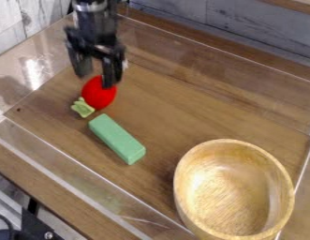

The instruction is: Move the red object to the right side of the table

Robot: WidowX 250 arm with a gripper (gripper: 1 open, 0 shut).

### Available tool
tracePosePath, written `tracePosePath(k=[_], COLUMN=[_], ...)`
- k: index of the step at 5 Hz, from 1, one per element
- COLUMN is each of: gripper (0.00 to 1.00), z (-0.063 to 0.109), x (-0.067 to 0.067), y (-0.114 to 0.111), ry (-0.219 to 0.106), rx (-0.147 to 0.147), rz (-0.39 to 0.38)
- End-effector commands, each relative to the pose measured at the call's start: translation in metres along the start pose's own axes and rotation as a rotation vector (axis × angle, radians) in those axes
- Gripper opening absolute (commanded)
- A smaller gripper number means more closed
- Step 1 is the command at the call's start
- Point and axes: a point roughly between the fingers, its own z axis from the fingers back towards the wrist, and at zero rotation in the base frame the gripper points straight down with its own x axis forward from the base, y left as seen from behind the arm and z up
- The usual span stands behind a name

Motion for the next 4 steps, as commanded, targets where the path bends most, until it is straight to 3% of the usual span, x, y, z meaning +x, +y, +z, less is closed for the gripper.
tracePosePath(k=[1,2,3,4], gripper=[1.0,0.0,0.0,0.0], z=[0.003,0.0,0.005,0.022], x=[0.003,0.001,0.0,0.005], y=[-0.002,-0.009,-0.025,-0.052], ry=[-0.039,-0.032,-0.042,-0.078], rx=[0.008,0.002,0.007,0.014], rz=[-0.01,-0.024,0.036,0.078])
